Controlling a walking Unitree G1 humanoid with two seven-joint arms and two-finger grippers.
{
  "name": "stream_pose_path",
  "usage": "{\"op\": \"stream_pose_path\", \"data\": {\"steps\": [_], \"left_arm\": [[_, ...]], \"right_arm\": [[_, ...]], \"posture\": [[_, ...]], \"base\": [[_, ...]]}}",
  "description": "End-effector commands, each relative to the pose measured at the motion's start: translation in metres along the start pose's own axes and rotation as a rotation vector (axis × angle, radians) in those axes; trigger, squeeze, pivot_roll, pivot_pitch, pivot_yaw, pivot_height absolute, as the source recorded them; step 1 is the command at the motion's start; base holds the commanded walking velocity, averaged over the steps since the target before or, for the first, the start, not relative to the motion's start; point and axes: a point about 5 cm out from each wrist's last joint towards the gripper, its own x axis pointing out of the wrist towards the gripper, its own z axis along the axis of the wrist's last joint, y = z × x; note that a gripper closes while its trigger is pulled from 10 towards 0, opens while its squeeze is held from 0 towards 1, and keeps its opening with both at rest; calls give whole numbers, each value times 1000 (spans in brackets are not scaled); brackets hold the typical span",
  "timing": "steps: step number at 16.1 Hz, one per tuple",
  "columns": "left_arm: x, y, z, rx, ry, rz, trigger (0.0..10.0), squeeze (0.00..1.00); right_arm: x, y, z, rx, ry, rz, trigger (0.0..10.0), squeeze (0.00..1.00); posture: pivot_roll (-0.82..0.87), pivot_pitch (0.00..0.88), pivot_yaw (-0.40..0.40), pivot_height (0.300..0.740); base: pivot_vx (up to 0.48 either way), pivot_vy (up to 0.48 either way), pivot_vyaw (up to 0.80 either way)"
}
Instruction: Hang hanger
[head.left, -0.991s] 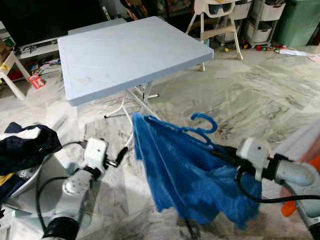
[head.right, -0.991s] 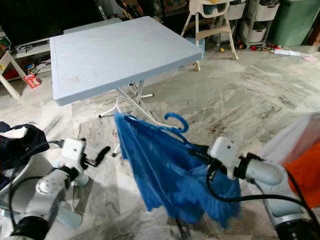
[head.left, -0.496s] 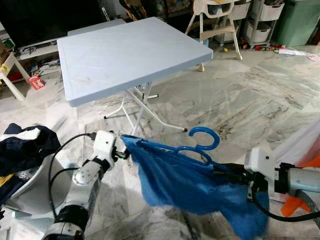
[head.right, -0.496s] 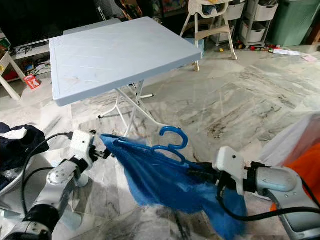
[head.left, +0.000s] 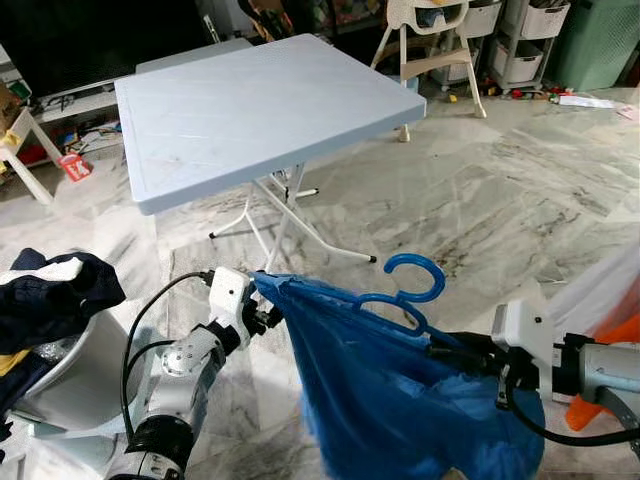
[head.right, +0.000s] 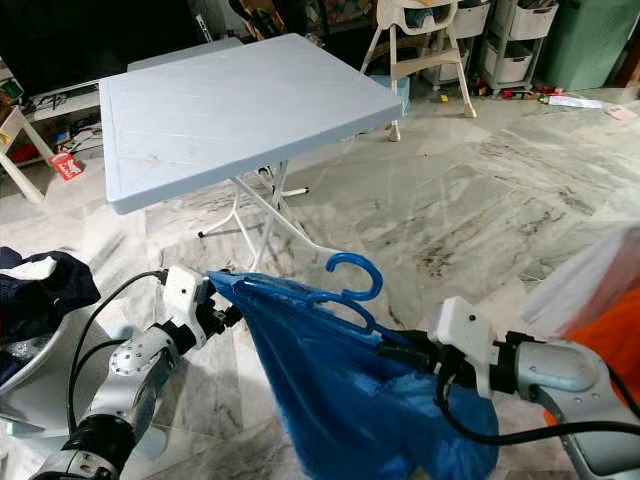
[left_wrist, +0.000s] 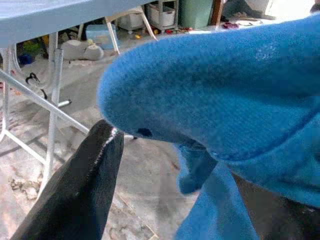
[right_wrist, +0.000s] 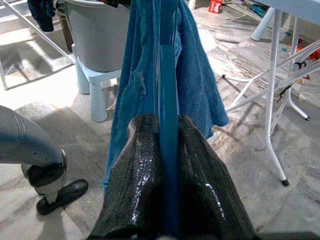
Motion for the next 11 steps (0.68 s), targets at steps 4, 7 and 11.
{"op": "stream_pose_path", "data": {"steps": [4,7,11], "left_arm": [[-5,3,7,4,-37,-44,0,0],[-10,13,7,27,-27,19,0,0],[-13,30,14,50,-38,129,0,0]], "right_arm": [[6,0,9,-51,-28,-6,10000,0],[6,0,6,-64,-8,-9,10000,0],[6,0,5,-70,3,-6,10000,0]], "posture": [[-151,33,146,740],[-148,33,146,740],[-148,34,142,740]], "base": [[0,0,0],[0,0,0],[0,0,0]]}}
